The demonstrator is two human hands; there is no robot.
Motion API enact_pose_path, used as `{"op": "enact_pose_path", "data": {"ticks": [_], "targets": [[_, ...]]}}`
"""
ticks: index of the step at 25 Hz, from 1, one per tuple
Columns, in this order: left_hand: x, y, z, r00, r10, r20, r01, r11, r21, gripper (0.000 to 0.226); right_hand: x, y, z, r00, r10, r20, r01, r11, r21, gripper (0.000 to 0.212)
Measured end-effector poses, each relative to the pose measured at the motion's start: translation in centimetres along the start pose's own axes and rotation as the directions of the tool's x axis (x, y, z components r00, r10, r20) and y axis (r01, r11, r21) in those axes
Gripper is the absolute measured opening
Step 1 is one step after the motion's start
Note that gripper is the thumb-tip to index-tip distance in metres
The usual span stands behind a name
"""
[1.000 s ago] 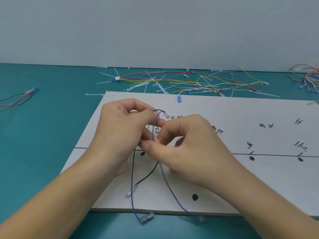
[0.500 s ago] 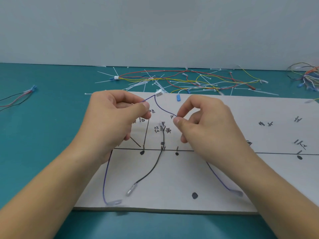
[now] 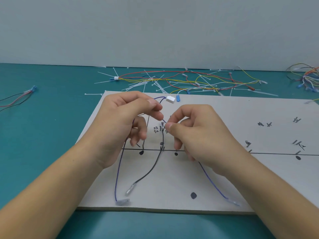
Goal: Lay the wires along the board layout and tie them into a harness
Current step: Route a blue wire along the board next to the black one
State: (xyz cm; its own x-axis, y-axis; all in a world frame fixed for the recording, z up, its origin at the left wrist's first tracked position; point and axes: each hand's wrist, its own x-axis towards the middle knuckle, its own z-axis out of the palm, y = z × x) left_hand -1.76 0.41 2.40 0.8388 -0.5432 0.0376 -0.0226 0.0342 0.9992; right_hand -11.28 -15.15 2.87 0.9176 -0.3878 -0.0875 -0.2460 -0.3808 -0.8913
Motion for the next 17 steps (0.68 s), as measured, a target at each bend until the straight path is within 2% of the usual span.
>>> {"op": "enact_pose_path", "data": {"ticks": [5,10,12,14,17], "targets": [[0.0,0.1,0.1,1.0,0.021,-0.02,-0.022,0.997,-0.074,0.021,-0.2,-0.5,-0.5,0.986,0.028,0.167,-0.072,0.962,0.263,0.019],[0.2,0.4,-0.3,0.998,-0.044,-0.041,0.036,0.985,-0.166,0.032,0.0,-0.8,-1.7,0.933,-0.03,0.359,-0.167,0.848,0.503,0.017],[0.2,0.3,-0.3,0.996,-0.064,-0.055,0.051,0.976,-0.213,0.036,0.1,-0.8,-2.0,0.916,-0.078,0.393,-0.194,0.774,0.603,0.007],[0.3,0.2,-0.2,0.994,-0.085,-0.065,0.066,0.963,-0.26,0.028,0.2,-0.8,-2.1,0.911,-0.1,0.399,-0.224,0.693,0.686,0.004],[0.5,0.1,-0.3,0.992,-0.122,-0.035,0.104,0.941,-0.321,0.025,0.5,-0.3,-1.9,0.927,-0.032,0.374,-0.277,0.615,0.738,0.003]]}}
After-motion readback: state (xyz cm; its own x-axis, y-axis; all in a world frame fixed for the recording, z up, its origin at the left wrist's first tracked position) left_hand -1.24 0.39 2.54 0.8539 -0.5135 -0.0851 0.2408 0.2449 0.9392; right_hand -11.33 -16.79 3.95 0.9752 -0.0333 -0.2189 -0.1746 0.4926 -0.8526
